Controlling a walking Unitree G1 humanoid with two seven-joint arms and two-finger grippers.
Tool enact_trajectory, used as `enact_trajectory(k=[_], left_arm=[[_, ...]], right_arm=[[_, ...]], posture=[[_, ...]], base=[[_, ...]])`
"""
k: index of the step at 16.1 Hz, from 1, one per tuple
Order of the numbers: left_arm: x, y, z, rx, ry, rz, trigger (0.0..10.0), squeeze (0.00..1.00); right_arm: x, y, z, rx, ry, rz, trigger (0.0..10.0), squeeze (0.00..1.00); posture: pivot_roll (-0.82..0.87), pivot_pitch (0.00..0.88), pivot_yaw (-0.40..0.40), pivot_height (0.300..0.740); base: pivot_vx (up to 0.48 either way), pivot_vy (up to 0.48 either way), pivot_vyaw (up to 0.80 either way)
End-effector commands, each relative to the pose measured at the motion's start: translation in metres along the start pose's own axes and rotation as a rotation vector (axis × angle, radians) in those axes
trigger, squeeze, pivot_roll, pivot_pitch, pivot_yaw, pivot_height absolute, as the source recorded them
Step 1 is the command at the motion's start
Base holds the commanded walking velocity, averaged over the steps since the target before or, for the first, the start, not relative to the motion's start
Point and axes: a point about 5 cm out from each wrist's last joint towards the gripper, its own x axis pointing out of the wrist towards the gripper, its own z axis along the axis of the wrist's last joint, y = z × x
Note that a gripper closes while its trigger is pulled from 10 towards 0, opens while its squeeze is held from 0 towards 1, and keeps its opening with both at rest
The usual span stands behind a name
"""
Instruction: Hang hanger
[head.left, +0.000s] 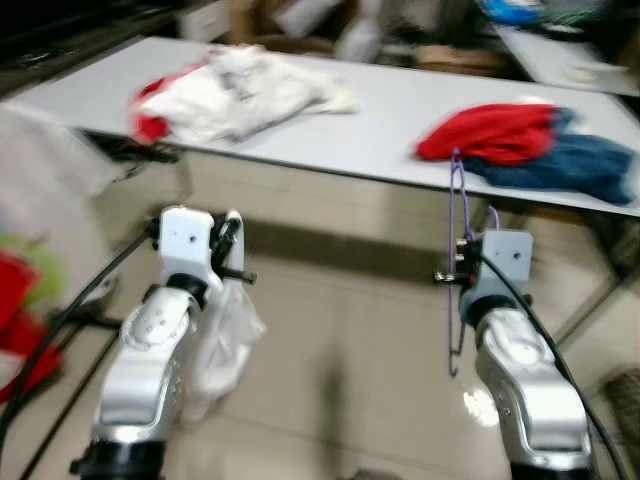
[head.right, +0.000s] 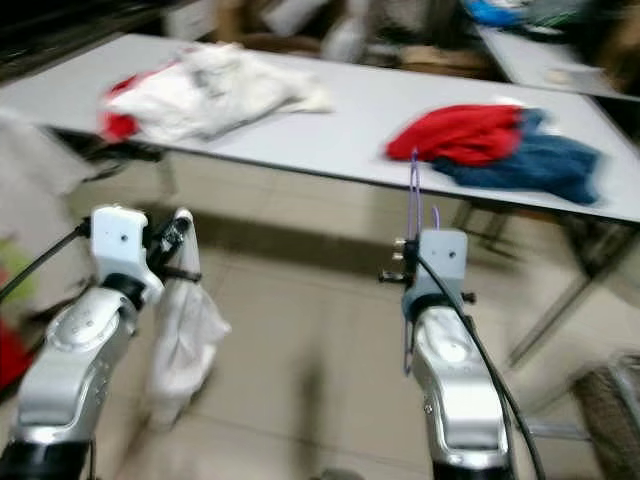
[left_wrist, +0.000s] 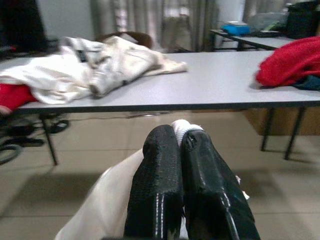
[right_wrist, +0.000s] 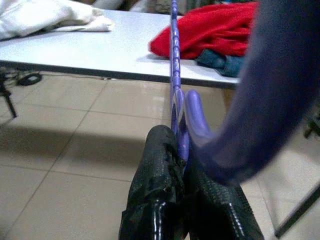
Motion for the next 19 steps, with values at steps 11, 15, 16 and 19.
enact_trajectory(k=[11, 15, 16, 19], left_arm=[[0.003, -0.008, 0.011, -0.011, -0.039, -0.029, 10.0, 0.0], [0.004, -0.008, 0.011, -0.014, -0.041, -0.033, 10.0, 0.0], [0.004, -0.009, 0.011, -0.015, -0.042, -0.034, 10.0, 0.0], [0.007, -0.01, 0.014, -0.025, -0.052, -0.034, 10.0, 0.0]], right_arm=[[-0.003, 0.0, 0.009, -0.031, -0.04, 0.019, 10.0, 0.0], [-0.004, 0.002, 0.011, -0.043, -0.053, 0.039, 10.0, 0.0], [-0.004, 0.001, 0.011, -0.042, -0.052, 0.039, 10.0, 0.0], [-0.005, 0.004, 0.017, -0.07, -0.087, 0.124, 10.0, 0.0]], posture=[[-0.09, 0.0, -0.03, 0.74], [-0.09, 0.0, -0.029, 0.74], [-0.09, 0.0, -0.028, 0.74], [-0.09, 0.0, -0.031, 0.74]], base=[[0.391, 0.0, -0.51], [0.389, 0.0, -0.35], [0.39, 0.0, 0.0], [0.391, 0.0, 0.0]])
